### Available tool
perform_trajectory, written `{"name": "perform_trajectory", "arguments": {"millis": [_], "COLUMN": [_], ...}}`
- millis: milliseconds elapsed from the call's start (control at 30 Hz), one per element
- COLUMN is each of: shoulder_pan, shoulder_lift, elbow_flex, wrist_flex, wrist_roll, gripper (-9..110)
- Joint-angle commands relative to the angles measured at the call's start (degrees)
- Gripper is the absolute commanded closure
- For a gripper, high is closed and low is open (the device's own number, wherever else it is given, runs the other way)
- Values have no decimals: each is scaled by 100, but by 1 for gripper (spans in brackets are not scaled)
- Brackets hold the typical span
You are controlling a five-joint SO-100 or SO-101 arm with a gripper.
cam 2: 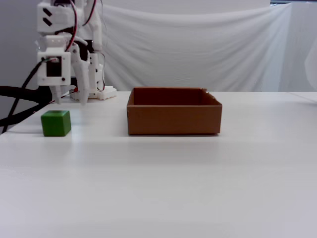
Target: Grasp a green cube and put it in a box.
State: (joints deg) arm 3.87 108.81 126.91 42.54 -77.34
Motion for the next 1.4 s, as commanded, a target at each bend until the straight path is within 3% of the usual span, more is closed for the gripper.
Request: {"name": "perform_trajectory", "arguments": {"millis": [0, 467, 933, 1367], "shoulder_pan": [18, 343, 334, 220], "shoulder_lift": [9, -220, -1494, -2109], "elbow_flex": [-404, -861, -1907, -2268], "wrist_flex": [44, 747, -114, -9], "wrist_roll": [-132, -694, -633, -694], "gripper": [80, 73, 73, 75]}}
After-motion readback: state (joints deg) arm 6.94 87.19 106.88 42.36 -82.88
